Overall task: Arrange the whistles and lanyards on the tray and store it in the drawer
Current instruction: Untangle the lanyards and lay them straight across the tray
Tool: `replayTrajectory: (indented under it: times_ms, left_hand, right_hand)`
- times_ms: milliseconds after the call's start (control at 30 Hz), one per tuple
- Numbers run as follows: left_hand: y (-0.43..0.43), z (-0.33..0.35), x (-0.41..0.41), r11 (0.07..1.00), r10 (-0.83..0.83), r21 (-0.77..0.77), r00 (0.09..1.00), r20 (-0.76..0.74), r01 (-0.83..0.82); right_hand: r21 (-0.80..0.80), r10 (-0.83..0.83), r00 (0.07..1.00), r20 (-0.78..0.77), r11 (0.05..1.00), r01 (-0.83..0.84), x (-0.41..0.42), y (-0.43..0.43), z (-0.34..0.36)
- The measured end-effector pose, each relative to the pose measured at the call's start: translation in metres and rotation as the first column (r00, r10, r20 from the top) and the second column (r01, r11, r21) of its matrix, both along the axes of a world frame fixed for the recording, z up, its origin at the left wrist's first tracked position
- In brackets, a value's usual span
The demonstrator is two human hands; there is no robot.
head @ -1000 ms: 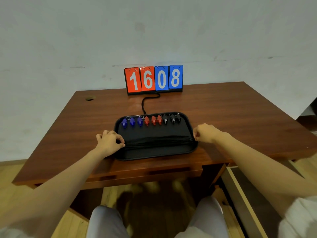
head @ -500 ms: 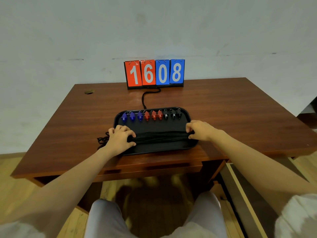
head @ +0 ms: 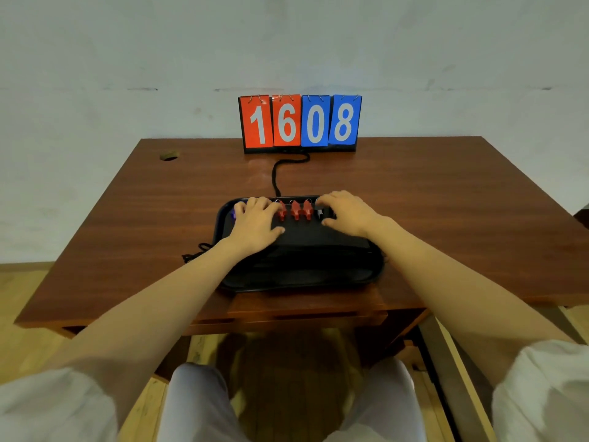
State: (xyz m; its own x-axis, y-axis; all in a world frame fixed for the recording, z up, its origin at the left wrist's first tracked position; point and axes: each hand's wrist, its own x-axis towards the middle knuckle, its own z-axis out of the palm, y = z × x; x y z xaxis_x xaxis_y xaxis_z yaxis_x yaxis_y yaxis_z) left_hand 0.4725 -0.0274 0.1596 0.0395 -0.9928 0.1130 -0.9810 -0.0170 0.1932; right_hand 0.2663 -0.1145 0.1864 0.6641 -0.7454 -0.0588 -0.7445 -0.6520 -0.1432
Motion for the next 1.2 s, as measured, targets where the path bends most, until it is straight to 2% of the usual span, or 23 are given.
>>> replayTrajectory:
  times_ms: [233, 367, 467, 633, 700, 833, 967, 1033, 1100, 1200]
  left_hand:
    - [-0.083, 0.023, 0.025, 0.988, 0.148, 0.039, 0.989, 0.005, -0.148]
    - [-0.128, 0.017, 0.05, 0.982, 0.147, 0.12, 0.989, 0.026, -0.149]
    - [-0.155, 0.006, 0.063, 0.978, 0.115, 0.178, 0.993, -0.017, -0.11]
    - [-0.181, -0.017, 0.06, 0.958, 0.195, 0.243, 0.969, -0.154, -0.155]
    - [-0.187, -0.028, 0.057, 0.956, 0.213, 0.239, 0.964, -0.163, -0.17]
    - [-0.194, -0.036, 0.063, 0.948, 0.263, 0.209, 0.961, -0.09, -0.239]
    - [-0.189, -0.034, 0.083, 0.952, 0.236, 0.205, 0.972, -0.014, -0.228]
    - [-0.183, -0.033, 0.092, 0.953, 0.212, 0.209, 0.976, 0.058, -0.219]
    - [-0.176, -0.032, 0.099, 0.948, 0.211, 0.215, 0.969, 0.127, -0.234]
    - [-0.162, -0.032, 0.109, 0.936, 0.237, 0.221, 0.955, 0.177, -0.274]
  right_hand:
    - [0.023, -0.055, 0.998, -0.016, 0.998, 0.055, 0.054, -0.075, 0.012]
    - [0.069, -0.085, 0.996, -0.04, 0.994, 0.088, 0.076, -0.123, 0.009]
    - [0.099, -0.092, 0.994, -0.064, 0.99, 0.098, 0.093, -0.154, -0.002]
    - [0.176, -0.065, 0.992, -0.106, 0.981, 0.083, 0.121, -0.182, -0.026]
    - [0.201, -0.058, 0.992, -0.108, 0.976, 0.079, 0.129, -0.188, -0.034]
    - [0.215, -0.068, 0.99, -0.122, 0.972, 0.093, 0.14, -0.196, -0.045]
    - [0.235, -0.127, 0.985, -0.12, 0.96, 0.153, 0.14, -0.204, -0.052]
    - [0.179, -0.141, 0.984, -0.111, 0.971, 0.159, 0.138, -0.201, -0.057]
    - [0.053, -0.161, 0.98, -0.115, 0.984, 0.168, 0.133, -0.196, -0.059]
    - [-0.027, -0.187, 0.964, -0.19, 0.982, 0.185, 0.117, -0.186, -0.056]
